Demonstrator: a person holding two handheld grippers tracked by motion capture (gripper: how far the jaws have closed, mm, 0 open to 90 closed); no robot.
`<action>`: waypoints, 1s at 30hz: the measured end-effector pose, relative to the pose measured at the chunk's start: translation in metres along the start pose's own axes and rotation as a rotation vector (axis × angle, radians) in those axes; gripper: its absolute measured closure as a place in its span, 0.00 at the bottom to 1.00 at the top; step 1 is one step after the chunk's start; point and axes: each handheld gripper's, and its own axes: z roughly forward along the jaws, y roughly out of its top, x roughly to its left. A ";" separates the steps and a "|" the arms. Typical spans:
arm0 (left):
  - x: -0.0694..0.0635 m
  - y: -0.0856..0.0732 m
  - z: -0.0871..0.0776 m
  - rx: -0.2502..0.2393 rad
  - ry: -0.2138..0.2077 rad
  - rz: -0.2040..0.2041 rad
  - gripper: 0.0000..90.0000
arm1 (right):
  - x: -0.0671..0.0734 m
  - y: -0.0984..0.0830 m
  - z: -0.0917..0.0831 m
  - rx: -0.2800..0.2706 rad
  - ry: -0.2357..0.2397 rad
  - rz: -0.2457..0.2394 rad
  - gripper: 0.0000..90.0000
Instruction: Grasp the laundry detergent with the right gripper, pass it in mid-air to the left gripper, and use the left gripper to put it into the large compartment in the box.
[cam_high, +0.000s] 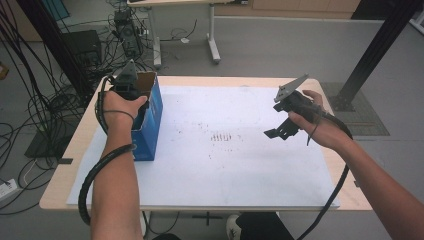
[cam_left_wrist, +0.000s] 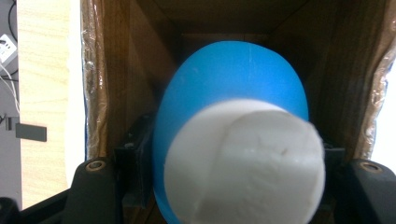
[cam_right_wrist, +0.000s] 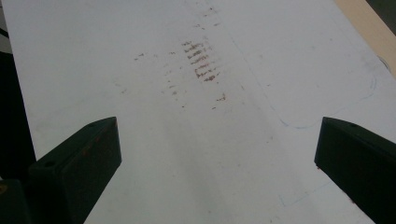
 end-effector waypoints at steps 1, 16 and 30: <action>0.000 0.000 0.000 0.000 -0.001 0.000 0.39 | 0.000 0.000 0.000 0.001 0.001 -0.001 0.00; 0.000 0.000 0.000 -0.001 0.000 0.002 0.39 | -0.001 0.000 -0.001 0.001 0.003 0.004 0.00; 0.000 -0.001 0.000 -0.006 0.002 0.004 0.39 | -0.002 0.002 -0.003 0.002 0.002 -0.003 0.00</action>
